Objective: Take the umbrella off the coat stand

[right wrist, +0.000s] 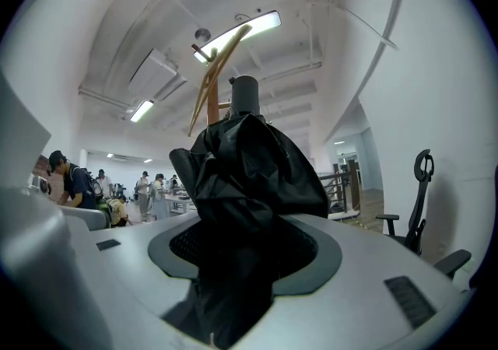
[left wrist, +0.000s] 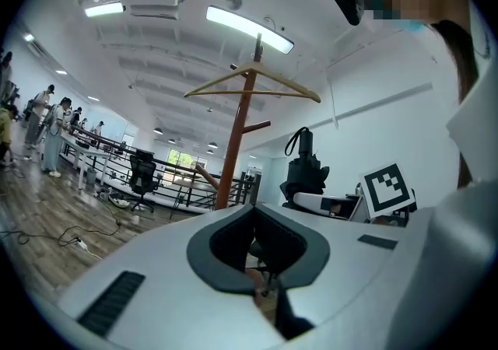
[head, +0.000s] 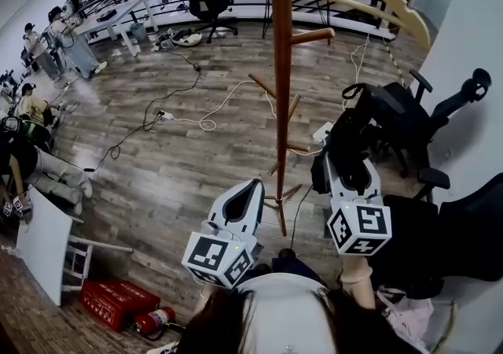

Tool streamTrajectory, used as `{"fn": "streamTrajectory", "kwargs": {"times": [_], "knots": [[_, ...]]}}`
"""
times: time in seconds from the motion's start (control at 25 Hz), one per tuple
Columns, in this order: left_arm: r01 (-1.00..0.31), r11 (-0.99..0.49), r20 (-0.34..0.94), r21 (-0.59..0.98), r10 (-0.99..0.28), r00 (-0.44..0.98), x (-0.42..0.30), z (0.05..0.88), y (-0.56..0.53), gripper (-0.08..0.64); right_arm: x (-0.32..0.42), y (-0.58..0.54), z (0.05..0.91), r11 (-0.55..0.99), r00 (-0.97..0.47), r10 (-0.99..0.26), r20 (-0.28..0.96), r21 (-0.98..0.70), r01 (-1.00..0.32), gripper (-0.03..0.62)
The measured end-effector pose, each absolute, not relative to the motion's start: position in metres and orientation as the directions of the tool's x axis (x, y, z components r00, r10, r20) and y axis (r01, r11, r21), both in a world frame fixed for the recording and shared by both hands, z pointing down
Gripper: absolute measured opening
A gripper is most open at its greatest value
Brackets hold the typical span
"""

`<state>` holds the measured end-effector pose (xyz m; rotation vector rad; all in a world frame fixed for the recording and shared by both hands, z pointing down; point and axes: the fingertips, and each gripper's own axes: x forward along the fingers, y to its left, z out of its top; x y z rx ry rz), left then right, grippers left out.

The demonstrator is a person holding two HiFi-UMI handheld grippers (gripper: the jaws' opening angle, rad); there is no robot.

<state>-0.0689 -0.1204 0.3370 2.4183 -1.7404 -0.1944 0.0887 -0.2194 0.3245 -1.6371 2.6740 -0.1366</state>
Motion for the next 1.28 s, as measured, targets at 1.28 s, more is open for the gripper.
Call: {"fn": "streamTrajectory", "kwargs": {"times": [1.28], "knots": [[-0.882,-0.424,-0.009,0.207,-0.902,0.431,-0.087,0.345,-0.040,0.009,0.061,-0.114,0.331,0.399,-0.401,-0.915,0.047,-0.050,-0.916,0.244]]}}
